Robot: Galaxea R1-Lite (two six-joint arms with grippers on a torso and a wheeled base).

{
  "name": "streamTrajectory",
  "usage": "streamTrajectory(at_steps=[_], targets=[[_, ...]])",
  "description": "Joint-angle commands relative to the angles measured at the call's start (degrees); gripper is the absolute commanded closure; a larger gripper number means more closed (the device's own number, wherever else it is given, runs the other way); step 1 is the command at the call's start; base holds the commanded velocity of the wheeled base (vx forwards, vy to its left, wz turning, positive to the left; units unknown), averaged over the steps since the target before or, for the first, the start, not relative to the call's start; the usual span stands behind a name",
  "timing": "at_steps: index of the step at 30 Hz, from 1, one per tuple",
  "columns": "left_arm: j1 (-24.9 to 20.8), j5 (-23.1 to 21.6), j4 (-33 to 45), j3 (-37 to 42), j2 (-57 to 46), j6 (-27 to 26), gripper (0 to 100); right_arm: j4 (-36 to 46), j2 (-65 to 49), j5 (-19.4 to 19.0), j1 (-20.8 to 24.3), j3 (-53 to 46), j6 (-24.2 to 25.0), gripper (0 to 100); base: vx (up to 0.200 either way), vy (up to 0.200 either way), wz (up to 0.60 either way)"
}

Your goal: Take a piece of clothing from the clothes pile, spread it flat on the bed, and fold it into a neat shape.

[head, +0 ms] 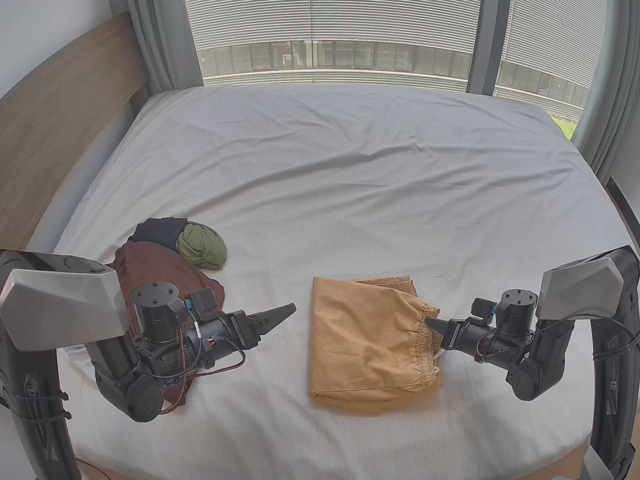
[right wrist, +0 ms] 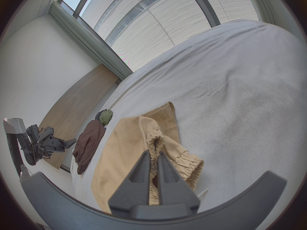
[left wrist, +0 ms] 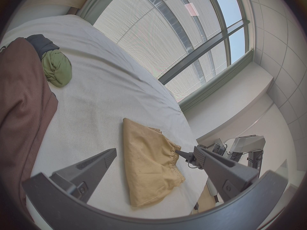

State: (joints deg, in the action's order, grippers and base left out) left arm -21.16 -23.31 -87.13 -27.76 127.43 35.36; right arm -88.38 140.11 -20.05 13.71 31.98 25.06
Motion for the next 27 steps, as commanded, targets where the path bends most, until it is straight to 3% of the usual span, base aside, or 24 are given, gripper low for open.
streamTrajectory(at_steps=[1, 16, 17, 23, 27], targets=[[0.07, -0.07, -0.06, -0.02, 0.89, 0.06, 0, 0.14, -0.27, 0.01, -1.59, -0.25, -0.19, 100, 0.0, 0.0, 0.0], [-0.02, -0.07, -1.38, -0.28, 2.3, 0.06, 0, 0.14, 0.43, -0.07, -1.59, -0.6, -0.28, 100, 0.0, 0.0, 0.0], [-0.11, -0.07, -1.38, -0.28, 2.21, 0.06, 0, 0.14, 0.43, 0.01, -1.59, -0.6, -0.54, 0, 0.0, 0.0, 0.0], [0.24, -0.16, -1.29, -0.63, 2.39, 0.32, 0, 0.84, -0.62, 0.01, -1.85, -1.83, -1.07, 0, 0.0, 0.0, 0.0], [0.24, -0.16, -1.29, -0.45, 2.65, 0.41, 0, 6.29, -3.96, 0.01, -2.55, -2.8, -3.71, 0, 0.0, 0.0, 0.0]])
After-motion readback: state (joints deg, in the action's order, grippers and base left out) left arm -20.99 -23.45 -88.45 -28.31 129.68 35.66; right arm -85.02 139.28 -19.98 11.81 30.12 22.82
